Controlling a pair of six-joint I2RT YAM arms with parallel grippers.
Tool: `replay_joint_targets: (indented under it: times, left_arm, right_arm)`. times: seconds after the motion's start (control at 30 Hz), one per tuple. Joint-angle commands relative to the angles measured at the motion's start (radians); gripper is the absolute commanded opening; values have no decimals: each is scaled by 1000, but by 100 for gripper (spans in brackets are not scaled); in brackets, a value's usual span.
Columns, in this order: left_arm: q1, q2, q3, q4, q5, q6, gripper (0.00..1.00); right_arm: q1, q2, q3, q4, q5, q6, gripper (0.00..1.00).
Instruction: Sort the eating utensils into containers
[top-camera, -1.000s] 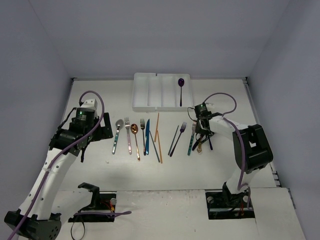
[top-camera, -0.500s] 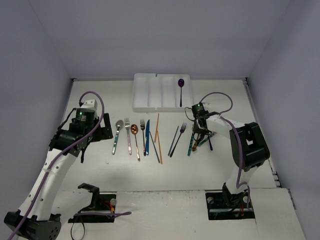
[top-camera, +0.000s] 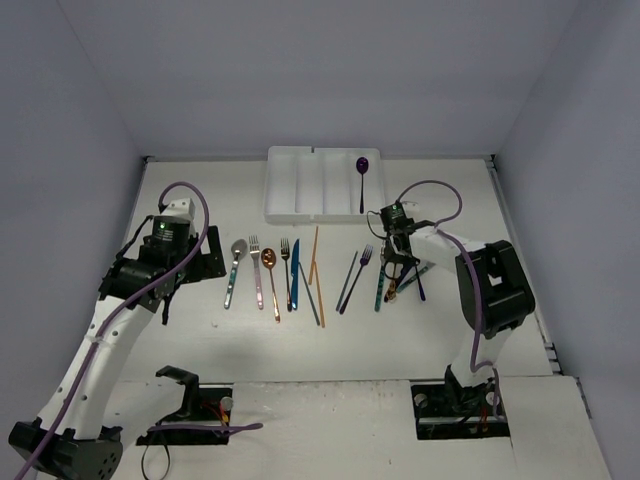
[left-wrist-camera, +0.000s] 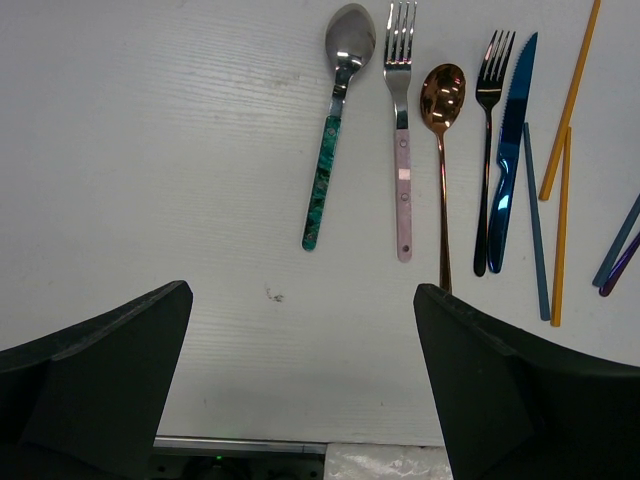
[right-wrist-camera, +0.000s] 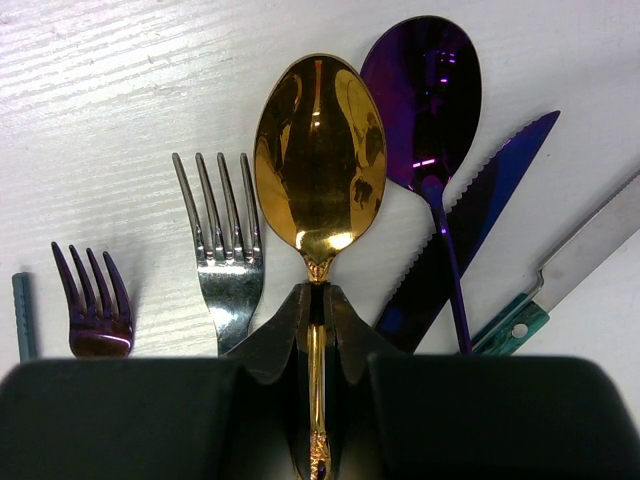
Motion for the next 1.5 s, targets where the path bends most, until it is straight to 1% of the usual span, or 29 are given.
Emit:
replay_joint_targets:
  times: [0.0,0.2,0.33,0.43,0.5,0.6,0.8,0.97,1.07,1.13,1.23,1.27,1.3,1.37,1.47]
  left_arm:
    - [-6,10,20,32,-23,-2,92]
    - [-6,22,30,32,-25,-1,92]
    - [-6,17,26,31,-21,6,92]
    - [-6,11,21,29,-20,13,92]
    - [-6,3,19,27,-16,18,92]
    - [-6,-14,18,27,-7,22,92]
    - [-6,-60,5,25,9,28,92]
    - [-6,-106,-4,20,21,27,92]
    - [-6,-117,-1,13,31,25,92]
    - [-6,-121,-2,11,32,25,92]
    - [-6,-122,-4,12,31,25,92]
    - [-6,-118,-3,12,32,26,92]
    - [-6,-112,-2,12,34,27,92]
    - [-6,-101,3,13,36,29,92]
    - [-6,-85,15,14,35,31,92]
  right_arm:
    - [-2,-79,35,-33,37,-15,0]
    - [-1,-179,154,-41,28,-109,0]
    - [-2,-136,296,-33,33,-213,0]
    - [-6,-46,413,-26,7,-259,0]
    - [-13,73,520,-19,-6,-286,0]
    - [-22,192,683,-14,-17,-313,0]
    - [-46,448,983,-11,-93,-335,0]
    - [-47,589,1145,-9,-116,-359,0]
    - [-55,626,1189,-9,-124,-360,5]
    - [-64,633,1202,-9,-134,-357,11]
    - [-72,613,1196,-9,-135,-366,36]
    - [-74,597,1181,-9,-131,-371,39]
    - [-76,580,1163,-9,-125,-377,41]
    - [-83,528,1113,-9,-107,-381,42]
    - [-101,399,1000,-9,-95,-373,41]
